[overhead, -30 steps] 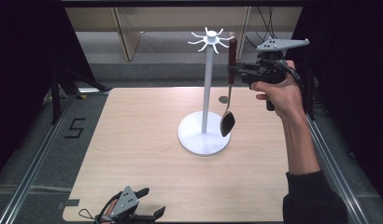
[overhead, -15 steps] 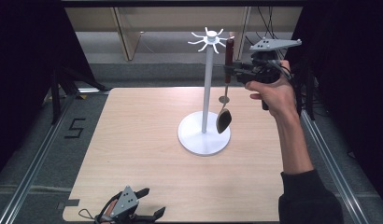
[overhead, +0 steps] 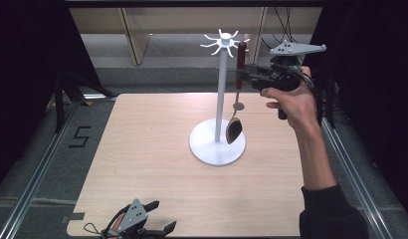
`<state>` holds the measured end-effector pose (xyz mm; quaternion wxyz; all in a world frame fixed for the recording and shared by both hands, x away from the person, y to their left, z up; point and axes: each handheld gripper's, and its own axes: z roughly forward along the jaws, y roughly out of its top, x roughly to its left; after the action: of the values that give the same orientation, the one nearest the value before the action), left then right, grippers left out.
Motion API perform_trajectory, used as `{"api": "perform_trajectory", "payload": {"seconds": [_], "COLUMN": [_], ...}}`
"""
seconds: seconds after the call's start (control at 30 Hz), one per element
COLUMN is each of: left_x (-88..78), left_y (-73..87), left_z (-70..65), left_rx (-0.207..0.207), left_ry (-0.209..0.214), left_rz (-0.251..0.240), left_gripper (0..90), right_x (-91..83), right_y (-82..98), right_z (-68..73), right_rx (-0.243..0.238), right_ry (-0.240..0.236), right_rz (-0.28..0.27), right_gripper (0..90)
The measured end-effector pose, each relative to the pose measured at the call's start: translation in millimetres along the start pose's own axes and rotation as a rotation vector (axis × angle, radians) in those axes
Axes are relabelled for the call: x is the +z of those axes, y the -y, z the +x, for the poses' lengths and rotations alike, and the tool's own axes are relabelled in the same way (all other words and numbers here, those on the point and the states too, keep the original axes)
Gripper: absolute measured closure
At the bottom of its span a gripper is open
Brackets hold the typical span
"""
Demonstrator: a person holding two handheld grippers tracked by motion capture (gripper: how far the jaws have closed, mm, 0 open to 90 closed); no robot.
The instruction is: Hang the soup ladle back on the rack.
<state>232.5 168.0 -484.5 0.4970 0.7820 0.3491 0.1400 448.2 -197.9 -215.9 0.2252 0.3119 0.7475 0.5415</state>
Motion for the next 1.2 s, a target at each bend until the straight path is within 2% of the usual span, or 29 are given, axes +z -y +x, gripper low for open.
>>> {"api": "perform_trajectory", "payload": {"seconds": [0.03, 0.1, 0.13, 0.2, 0.27, 0.3, 0.33, 0.37, 0.4, 0.53, 0.57, 0.7, 0.83, 0.9, 0.97, 1.0, 1.1, 1.2], "left_x": [0.6, 1.2, 1.4, 1.4, 1.4, 1.2, 1.2, 1.6, 2.1, 2.1, 2.1, 2.2, 2.6, 2.0, 3.7, 2.7, 2.1, 1.0], "left_y": [0.5, 0.7, 0.7, 0.7, 0.7, 0.1, 0.1, 1.1, 0.7, 1.0, 1.1, 1.0, 1.1, 1.0, 1.6, 1.2, 1.0, 1.1], "left_z": [-1.3, -1.2, -0.9, -0.9, -0.9, 0.9, 0.9, -0.5, 1.2, -0.4, -0.4, -0.1, 0.1, 0.8, 0.0, 0.3, 0.4, 2.3], "left_rx": [-0.020, -0.024, -0.022, -0.022, -0.022, 0.007, 0.007, -0.025, 0.002, -0.024, -0.024, -0.024, -0.026, -0.015, -0.030, -0.022, -0.019, -0.001], "left_ry": [-0.002, 0.003, 0.001, -0.001, -0.001, 0.003, 0.003, -0.006, 0.002, -0.006, -0.006, -0.011, -0.006, -0.016, -0.003, -0.005, -0.011, -0.017], "left_rz": [-0.003, -0.006, -0.004, -0.004, -0.005, -0.006, -0.006, -0.007, -0.014, -0.002, -0.002, 0.000, -0.003, 0.010, -0.009, 0.001, 0.006, 0.025], "left_gripper": [16.2, 16.2, 16.2, 16.2, 16.2, 16.2, 16.2, 16.2, 16.3, 16.3, 16.3, 16.3, 16.3, 16.3, 16.3, 16.3, 16.3, 16.3], "right_x": [-4.1, -8.5, -10.0, -12.5, -14.3, -17.3, -17.3, -20.6, -21.8, -26.6, -27.4, -30.6, -32.6, -33.6, -33.9, -35.3, -34.9, -35.1], "right_y": [2.0, 4.0, 4.9, 7.3, 9.7, 15.1, 15.1, 21.4, 23.7, 37.9, 41.1, 54.5, 61.8, 66.0, 69.5, 72.6, 76.2, 82.1], "right_z": [-0.7, -0.1, 0.9, 0.4, 0.6, 0.4, 0.4, 0.5, -0.2, 0.7, -0.4, 1.6, 3.0, 3.2, 2.7, 3.0, 2.3, 3.2], "right_rx": [0.001, 0.002, 0.011, 0.000, 0.007, 0.008, 0.008, 0.015, 0.006, 0.027, 0.011, 0.025, 0.035, 0.042, 0.037, 0.053, 0.045, 0.063], "right_ry": [-0.014, -0.003, -0.006, -0.010, 0.004, 0.001, 0.001, -0.001, 0.007, 0.011, 0.015, -0.001, -0.002, -0.004, -0.004, 0.000, -0.004, -0.005], "right_rz": [-0.012, -0.030, -0.032, -0.036, -0.032, -0.033, -0.033, -0.037, -0.040, -0.038, -0.040, -0.021, -0.025, -0.022, -0.019, -0.020, -0.024, -0.027], "right_gripper": [63.2, 62.1, 61.0, 57.2, 54.3, 52.2, 52.2, 50.1, 49.2, 45.1, 44.4, 43.9, 43.7, 43.6, 43.6, 43.2, 42.8, 42.5]}}
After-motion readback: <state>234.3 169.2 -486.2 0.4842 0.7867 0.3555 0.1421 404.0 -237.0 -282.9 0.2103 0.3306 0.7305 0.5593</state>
